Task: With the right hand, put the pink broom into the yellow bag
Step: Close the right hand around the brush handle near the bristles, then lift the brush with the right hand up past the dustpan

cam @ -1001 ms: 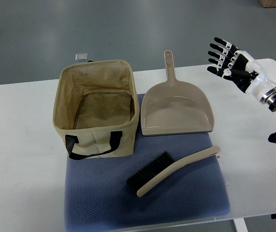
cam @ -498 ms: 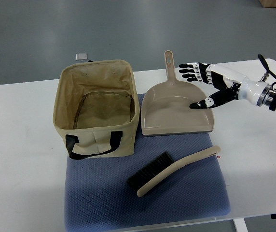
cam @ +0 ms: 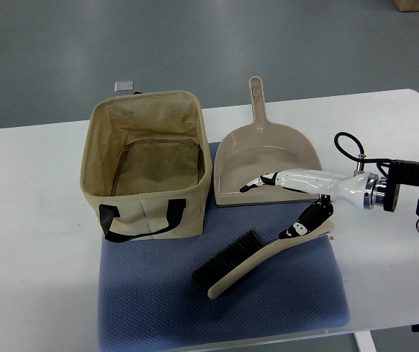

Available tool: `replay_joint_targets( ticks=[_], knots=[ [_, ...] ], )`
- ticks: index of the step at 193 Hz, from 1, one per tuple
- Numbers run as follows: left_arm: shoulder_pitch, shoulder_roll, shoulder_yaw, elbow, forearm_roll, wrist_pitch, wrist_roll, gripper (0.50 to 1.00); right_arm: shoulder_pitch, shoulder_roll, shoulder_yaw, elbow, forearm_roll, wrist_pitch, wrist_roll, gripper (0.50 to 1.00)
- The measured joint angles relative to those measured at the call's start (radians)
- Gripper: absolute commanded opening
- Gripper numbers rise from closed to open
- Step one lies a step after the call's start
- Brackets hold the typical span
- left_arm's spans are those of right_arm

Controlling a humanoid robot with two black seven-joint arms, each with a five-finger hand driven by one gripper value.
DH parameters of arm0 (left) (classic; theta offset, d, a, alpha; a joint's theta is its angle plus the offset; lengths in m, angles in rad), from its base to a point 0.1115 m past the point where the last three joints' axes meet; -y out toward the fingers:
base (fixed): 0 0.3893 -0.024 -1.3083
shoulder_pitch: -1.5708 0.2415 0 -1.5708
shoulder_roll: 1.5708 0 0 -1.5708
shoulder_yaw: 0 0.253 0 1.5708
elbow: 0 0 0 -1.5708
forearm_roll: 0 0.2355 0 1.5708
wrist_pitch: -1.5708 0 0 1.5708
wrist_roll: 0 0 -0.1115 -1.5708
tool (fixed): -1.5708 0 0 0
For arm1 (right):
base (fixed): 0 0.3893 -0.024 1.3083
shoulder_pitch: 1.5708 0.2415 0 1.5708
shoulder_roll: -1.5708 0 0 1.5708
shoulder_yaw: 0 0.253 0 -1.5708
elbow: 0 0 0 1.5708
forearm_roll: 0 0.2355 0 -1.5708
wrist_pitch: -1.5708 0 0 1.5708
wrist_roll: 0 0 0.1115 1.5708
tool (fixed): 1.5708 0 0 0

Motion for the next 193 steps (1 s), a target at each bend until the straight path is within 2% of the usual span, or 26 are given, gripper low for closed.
replay_joint_targets(
  ticks=[19, 35, 43, 65, 85, 120, 156, 193],
  knots=[
    [0.0, 0.0, 0.0, 0.0, 0.0, 0.0, 0.0, 1.0, -0.007, 0.001, -0.033, 0.0, -0.07, -0.037, -0.003, 0.885],
    [0.0, 0.0, 0.0, 0.0, 0.0, 0.0, 0.0, 1.0, -0.014, 0.001, -0.045, 0.0, -0.105, -0.046, -0.004, 0.862],
    [0.0, 0.0, 0.0, 0.0, 0.0, 0.0, 0.0, 1.0, -0.019, 0.001, -0.047, 0.0, -0.118, -0.047, -0.004, 0.83],
    [0.0, 0.0, 0.0, 0.0, 0.0, 0.0, 0.0, 1.0, -0.043, 0.005, -0.049, 0.0, -0.144, -0.056, -0.008, 0.791],
    [0.0, 0.0, 0.0, 0.0, 0.0, 0.0, 0.0, 1.0, -0.061, 0.01, -0.06, 0.0, -0.162, -0.079, -0.026, 0.731],
    [0.0, 0.0, 0.0, 0.0, 0.0, 0.0, 0.0, 1.0, -0.081, 0.02, -0.07, -0.004, -0.215, -0.109, -0.039, 0.699],
    [0.0, 0.0, 0.0, 0.0, 0.0, 0.0, 0.0, 1.0, -0.096, 0.023, -0.071, -0.009, -0.242, -0.117, -0.05, 0.686],
    [0.0, 0.0, 0.0, 0.0, 0.0, 0.0, 0.0, 1.0, -0.098, 0.027, -0.071, -0.011, -0.256, -0.118, -0.06, 0.613]
  ],
)
